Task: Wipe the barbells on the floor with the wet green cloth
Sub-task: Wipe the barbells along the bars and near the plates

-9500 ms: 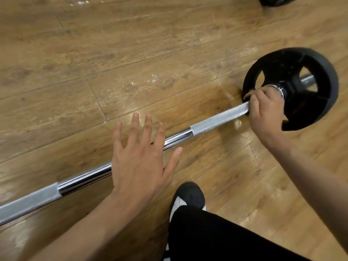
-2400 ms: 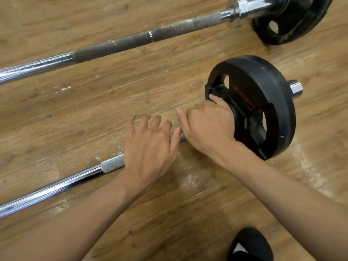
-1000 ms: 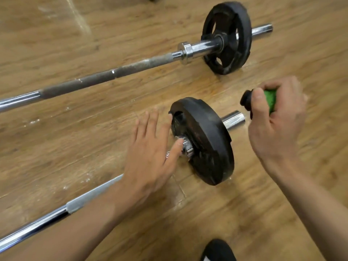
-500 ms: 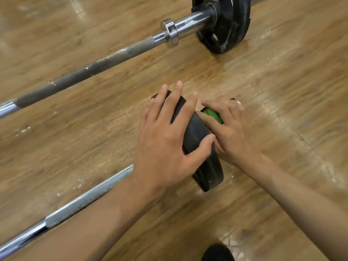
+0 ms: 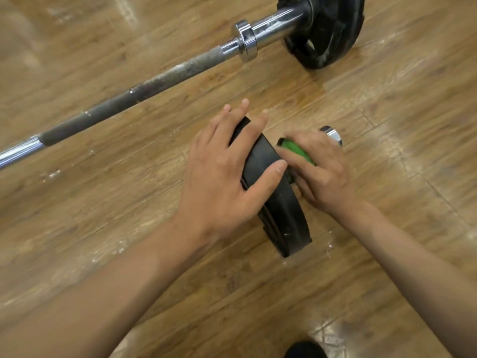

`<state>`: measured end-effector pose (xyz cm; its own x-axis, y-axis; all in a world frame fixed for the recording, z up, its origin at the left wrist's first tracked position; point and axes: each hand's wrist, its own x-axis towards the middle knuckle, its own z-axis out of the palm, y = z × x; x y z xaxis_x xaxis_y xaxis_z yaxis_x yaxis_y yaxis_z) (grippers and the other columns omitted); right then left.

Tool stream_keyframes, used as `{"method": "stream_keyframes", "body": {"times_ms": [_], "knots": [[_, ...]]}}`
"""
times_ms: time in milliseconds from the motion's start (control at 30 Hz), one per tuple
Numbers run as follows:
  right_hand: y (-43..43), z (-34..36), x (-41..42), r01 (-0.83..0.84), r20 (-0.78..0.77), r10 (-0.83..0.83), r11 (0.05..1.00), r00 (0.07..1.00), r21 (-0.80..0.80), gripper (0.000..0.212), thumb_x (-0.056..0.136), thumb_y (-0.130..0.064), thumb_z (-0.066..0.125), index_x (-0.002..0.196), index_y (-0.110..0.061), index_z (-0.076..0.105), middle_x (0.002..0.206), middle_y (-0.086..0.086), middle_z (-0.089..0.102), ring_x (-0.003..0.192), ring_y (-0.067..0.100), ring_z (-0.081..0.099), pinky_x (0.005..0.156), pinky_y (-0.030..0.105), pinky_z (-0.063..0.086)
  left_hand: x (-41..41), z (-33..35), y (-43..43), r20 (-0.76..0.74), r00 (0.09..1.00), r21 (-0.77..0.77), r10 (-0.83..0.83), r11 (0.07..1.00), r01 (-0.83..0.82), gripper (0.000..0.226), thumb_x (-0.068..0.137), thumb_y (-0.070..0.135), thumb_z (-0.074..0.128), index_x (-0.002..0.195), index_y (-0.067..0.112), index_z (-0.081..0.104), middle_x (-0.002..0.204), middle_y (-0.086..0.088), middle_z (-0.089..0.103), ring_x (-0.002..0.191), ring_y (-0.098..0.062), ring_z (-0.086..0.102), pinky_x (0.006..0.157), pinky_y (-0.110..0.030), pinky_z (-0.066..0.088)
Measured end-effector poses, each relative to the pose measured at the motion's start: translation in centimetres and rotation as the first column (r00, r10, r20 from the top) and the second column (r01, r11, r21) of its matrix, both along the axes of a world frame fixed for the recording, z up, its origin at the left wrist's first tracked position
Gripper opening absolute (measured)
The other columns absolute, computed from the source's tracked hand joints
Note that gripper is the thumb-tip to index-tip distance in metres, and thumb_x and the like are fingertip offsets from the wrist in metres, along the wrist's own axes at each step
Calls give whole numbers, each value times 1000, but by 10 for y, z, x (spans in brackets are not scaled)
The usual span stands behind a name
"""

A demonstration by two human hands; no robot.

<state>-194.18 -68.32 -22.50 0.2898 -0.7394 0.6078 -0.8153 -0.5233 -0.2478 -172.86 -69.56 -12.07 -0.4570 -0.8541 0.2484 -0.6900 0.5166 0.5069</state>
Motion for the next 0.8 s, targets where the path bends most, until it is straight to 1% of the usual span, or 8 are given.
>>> {"method": "stream_keyframes", "body": {"times_ms": [133, 300, 367, 467, 600, 667, 733, 800], "knots": [[-15, 4, -5, 335, 201, -344, 939, 917, 81, 31, 104, -7, 50, 126, -2, 70, 136, 23, 61, 125, 41, 57, 107, 57, 42, 2, 11, -8, 70, 997, -13, 18, 1000, -17, 64, 98, 54, 42, 150, 18, 55, 160, -9, 45, 152, -30, 35, 119, -52, 29], [0, -6, 18, -26, 27, 27, 999, 999, -33, 41, 99, -4, 65, 139, -5, 60, 141, 24, 59, 130, 40, 57, 109, 57, 44, -17, 19, -19, 200, 980, -76, 1, 997, 15, 53, 90, 51, 47, 121, 18, 75, 146, -8, 61, 145, -33, 45, 117, -52, 34], [-13, -3, -2, 67, 10, -67, 998, 998, -20, 37, 103, -8, 56, 140, -7, 61, 143, 22, 58, 133, 38, 55, 114, 57, 39, -21, 16, -22, 210, 977, -70, 32, 997, -18, 53, 89, 54, 48, 116, 19, 77, 143, -7, 64, 143, -33, 47, 117, -48, 36], [-24, 1, 5, 330, 190, -341, 940, 921, 88, 35, 103, -5, 50, 135, -4, 65, 140, 21, 58, 132, 39, 54, 111, 61, 38, -18, 13, -30, 181, 983, -73, 37, 997, -24, 54, 87, 53, 48, 116, 18, 78, 141, -7, 65, 140, -30, 49, 117, -42, 34], [-9, -6, 15, 47, 25, -47, 999, 999, 15, 33, 103, -7, 57, 135, -2, 66, 139, 23, 59, 128, 41, 58, 115, 56, 38, -14, 13, -35, 150, 989, -121, 21, 993, -3, 50, 87, 50, 52, 115, 17, 78, 137, -9, 67, 135, -21, 49, 116, -28, 26], [-22, -2, -7, 92, 26, -93, 996, 995, 12, 33, 107, -10, 51, 135, -3, 66, 140, 23, 59, 130, 41, 57, 117, 58, 36, -15, 13, -36, 152, 988, -128, 5, 992, 15, 52, 88, 51, 53, 116, 16, 78, 136, -9, 68, 134, -22, 50, 113, -24, 24], [-25, 0, -3, 274, 151, -283, 959, 947, 78, 32, 106, -7, 51, 134, -3, 66, 141, 22, 58, 132, 41, 54, 114, 63, 36, -14, 12, -37, 156, 988, -116, 13, 993, 5, 54, 88, 52, 51, 116, 16, 78, 136, -8, 68, 138, -26, 51, 114, -29, 28], [-14, -6, 21, 211, 127, -216, 976, 968, 52, 35, 101, -2, 58, 135, 0, 64, 142, 25, 57, 133, 41, 53, 114, 62, 37, -13, 11, -37, 155, 988, -96, 18, 995, -3, 54, 87, 52, 50, 118, 16, 77, 138, -6, 67, 141, -28, 50, 115, -33, 30]]}}
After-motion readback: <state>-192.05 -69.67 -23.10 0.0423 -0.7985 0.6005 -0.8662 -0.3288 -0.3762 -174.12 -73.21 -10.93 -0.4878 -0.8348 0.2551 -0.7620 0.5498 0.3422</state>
